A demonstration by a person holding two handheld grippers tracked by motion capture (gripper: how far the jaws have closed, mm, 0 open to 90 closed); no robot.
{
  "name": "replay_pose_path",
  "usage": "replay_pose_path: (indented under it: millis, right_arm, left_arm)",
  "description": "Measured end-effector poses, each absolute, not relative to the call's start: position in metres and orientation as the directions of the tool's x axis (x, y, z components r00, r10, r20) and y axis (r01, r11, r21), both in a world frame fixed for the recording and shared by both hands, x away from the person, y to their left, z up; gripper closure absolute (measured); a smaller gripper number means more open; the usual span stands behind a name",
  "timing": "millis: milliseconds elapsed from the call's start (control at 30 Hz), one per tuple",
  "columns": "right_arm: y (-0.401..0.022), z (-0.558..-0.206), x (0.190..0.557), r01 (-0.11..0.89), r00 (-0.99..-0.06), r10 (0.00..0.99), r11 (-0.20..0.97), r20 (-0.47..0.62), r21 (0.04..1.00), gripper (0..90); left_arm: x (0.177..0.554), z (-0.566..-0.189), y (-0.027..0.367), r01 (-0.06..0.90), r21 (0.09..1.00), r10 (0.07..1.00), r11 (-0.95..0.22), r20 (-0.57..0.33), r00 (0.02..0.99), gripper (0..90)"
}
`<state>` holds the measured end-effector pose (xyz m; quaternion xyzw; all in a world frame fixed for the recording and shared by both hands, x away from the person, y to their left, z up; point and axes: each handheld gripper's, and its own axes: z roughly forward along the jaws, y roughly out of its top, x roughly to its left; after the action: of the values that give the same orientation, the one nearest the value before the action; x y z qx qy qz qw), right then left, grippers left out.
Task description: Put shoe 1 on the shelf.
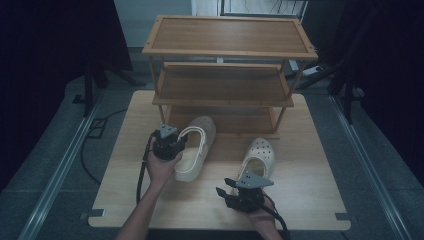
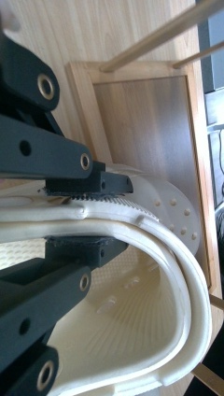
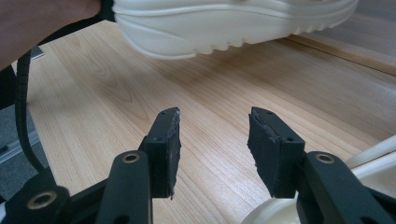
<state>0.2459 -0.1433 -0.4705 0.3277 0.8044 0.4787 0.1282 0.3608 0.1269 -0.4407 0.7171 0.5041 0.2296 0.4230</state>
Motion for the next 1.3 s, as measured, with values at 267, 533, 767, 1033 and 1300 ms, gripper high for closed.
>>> replay_pose_path:
  millis: [267,533,767,1033,1300]
  right_arm:
    - [-0.145,-0.47,0.246,0.404,-0.755,0.647,0.326,0.11,0.855,53.6]
    - [-0.146,-0.469,0.245,0.398,-0.752,0.65,0.315,0.109,0.862,53.7]
    - [-0.145,-0.469,0.246,0.398,-0.756,0.646,0.323,0.107,0.858,53.6]
    - [-0.145,-0.469,0.245,0.393,-0.757,0.646,0.327,0.1,0.86,53.4]
    - [-0.148,-0.469,0.247,0.398,-0.753,0.649,0.321,0.106,0.86,53.4]
  left_arm:
    - [0.372,-0.442,0.115,0.521,0.841,0.92,-0.143,-0.081,0.382,74.3]
    - [0.384,-0.443,0.105,0.512,0.845,0.927,-0.153,-0.057,0.371,74.2]
    - [0.398,-0.447,0.097,0.501,0.852,0.936,-0.15,-0.041,0.351,74.2]
    - [0.416,-0.456,0.088,0.496,0.857,0.951,-0.141,-0.023,0.31,74.1]
    - [0.433,-0.464,0.078,0.502,0.852,0.956,-0.149,-0.007,0.295,74.0]
